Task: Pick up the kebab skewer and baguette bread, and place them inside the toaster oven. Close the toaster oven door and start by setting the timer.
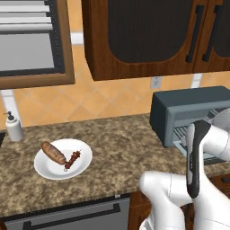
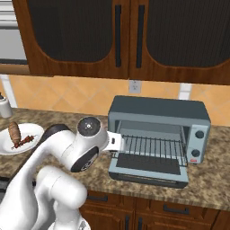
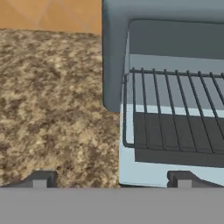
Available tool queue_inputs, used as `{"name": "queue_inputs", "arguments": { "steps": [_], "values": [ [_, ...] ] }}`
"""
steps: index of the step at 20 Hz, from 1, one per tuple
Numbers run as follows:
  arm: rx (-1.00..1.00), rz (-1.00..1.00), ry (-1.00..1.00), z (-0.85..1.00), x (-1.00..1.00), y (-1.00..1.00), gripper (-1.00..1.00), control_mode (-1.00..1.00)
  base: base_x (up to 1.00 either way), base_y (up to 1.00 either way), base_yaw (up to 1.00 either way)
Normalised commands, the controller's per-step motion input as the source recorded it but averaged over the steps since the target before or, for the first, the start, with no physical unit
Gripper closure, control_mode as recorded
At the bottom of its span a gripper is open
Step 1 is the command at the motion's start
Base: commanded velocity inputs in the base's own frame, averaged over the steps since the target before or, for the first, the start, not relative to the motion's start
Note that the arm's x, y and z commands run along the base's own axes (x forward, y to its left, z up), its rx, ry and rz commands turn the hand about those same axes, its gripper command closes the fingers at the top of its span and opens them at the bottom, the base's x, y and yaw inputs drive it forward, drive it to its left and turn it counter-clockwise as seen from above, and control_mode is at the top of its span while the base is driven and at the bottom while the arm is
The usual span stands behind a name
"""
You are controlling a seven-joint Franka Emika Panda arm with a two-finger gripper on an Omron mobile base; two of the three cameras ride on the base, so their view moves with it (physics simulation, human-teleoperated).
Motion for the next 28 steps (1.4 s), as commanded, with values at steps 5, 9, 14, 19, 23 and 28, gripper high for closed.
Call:
{"name": "queue_inputs", "arguments": {
  "steps": [5,9,14,19,23,28],
  "values": [
    [0.00,0.00,0.15,0.11,0.02,1.00,-1.00,-1.00,0.00,0.00,0.00],
    [-0.01,0.01,0.09,0.00,0.00,1.00,-1.00,-1.00,0.00,0.00,0.00],
    [0.00,0.03,0.09,0.00,0.04,1.00,-1.00,-1.00,0.00,0.00,0.00],
    [0.00,0.10,0.09,0.00,0.00,1.00,-1.00,-1.00,0.00,0.00,0.00],
    [0.00,0.32,0.10,0.00,0.00,1.00,-1.00,-1.00,0.00,0.00,0.00],
    [0.00,0.43,0.10,-0.05,0.04,1.00,-1.00,-1.00,0.00,0.00,0.00]
  ]
}}
